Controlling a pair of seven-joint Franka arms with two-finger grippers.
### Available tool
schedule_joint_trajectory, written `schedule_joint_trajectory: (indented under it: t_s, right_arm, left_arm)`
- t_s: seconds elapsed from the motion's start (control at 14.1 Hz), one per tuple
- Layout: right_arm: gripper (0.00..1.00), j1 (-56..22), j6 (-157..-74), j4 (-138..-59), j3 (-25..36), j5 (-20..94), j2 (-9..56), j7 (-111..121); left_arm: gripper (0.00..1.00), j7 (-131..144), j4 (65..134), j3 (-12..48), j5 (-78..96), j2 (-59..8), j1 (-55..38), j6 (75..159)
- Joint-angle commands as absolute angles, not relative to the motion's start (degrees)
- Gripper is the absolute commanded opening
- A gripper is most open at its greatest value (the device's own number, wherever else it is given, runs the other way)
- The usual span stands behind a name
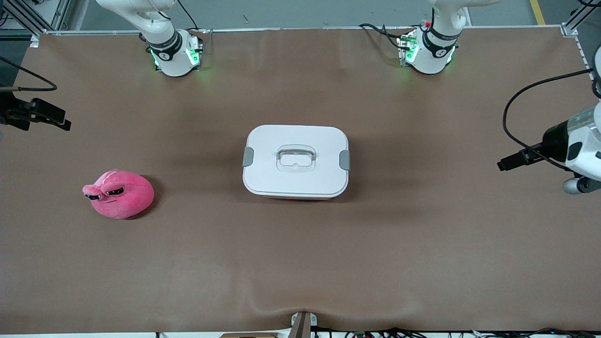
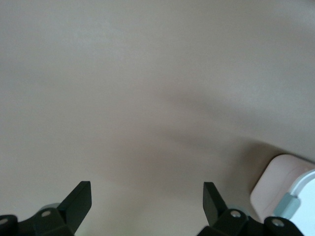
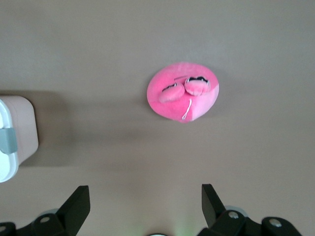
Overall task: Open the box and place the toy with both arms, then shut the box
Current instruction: 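Reach the right gripper to the pink plush while the left gripper reaches the lid handle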
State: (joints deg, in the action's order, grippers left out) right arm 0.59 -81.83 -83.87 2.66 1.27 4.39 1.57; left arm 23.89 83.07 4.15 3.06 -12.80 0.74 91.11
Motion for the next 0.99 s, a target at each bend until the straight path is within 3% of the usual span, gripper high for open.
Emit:
schedule_joint_trajectory:
  t_s: [0.0,0.35,0.92]
  right_arm:
    - [1.0,0.7,-80.8,-83.3,2.3,0.6,5.4,2.2]
    - [1.0,0.6,-84.2,-83.1,2.3,0.2,11.7,1.6]
    - [1.0,-1.9,-85.1,-83.1,2.2,-0.4,12.1,-8.1]
  left_arm:
    - [1.0,31.6,81.7,4.0,3.5,-14.6,-2.8,91.5]
    - [1.0,45.1,81.7,4.0,3.5,-16.8,-7.6,94.7]
    - [1.0,70.9,81.6,4.0,3.4,-19.2,-16.9,99.1]
